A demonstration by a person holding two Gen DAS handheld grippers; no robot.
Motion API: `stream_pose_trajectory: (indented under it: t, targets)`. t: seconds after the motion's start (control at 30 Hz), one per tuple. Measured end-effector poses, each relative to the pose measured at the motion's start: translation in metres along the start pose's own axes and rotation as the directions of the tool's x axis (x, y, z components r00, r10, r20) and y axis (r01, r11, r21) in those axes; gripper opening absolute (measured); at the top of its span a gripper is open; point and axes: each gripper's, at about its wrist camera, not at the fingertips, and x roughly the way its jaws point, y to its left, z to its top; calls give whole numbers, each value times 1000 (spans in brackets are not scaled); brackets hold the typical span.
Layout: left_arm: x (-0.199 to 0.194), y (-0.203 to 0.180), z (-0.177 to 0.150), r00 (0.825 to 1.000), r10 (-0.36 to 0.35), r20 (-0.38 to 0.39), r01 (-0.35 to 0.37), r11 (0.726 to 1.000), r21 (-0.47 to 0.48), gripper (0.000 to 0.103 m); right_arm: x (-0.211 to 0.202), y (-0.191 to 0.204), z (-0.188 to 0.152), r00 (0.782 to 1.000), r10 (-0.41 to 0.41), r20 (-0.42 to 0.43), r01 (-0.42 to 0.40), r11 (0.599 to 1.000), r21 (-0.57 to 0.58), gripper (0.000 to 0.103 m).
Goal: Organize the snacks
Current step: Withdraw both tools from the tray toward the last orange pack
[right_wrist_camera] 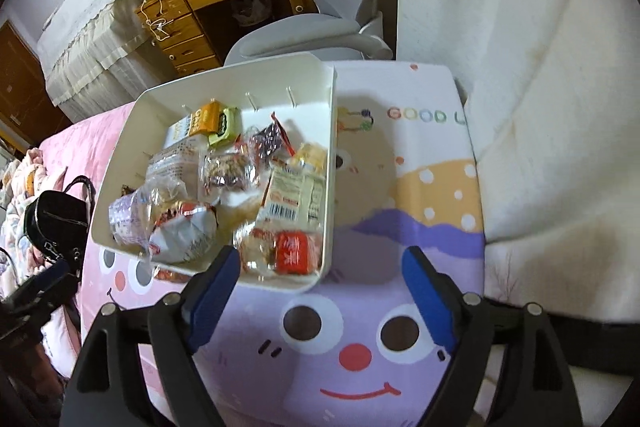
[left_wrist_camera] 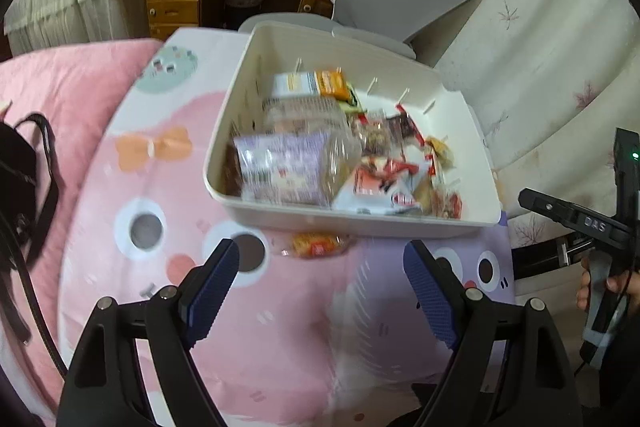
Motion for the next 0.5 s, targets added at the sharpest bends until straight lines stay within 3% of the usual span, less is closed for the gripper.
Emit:
stream_pose_trajectory:
  t: [0.23, 0.5]
  targets:
    - [37, -6, -23, 999, -1, -32, 0, 1000, -20, 83, -2, 0, -32, 999, 22, 28, -21, 999, -32, 89]
    - [74, -5, -30, 1000, 19, -9, -19, 999, -30, 83, 6, 0, -69, 999, 35, 5, -35, 999, 10, 90]
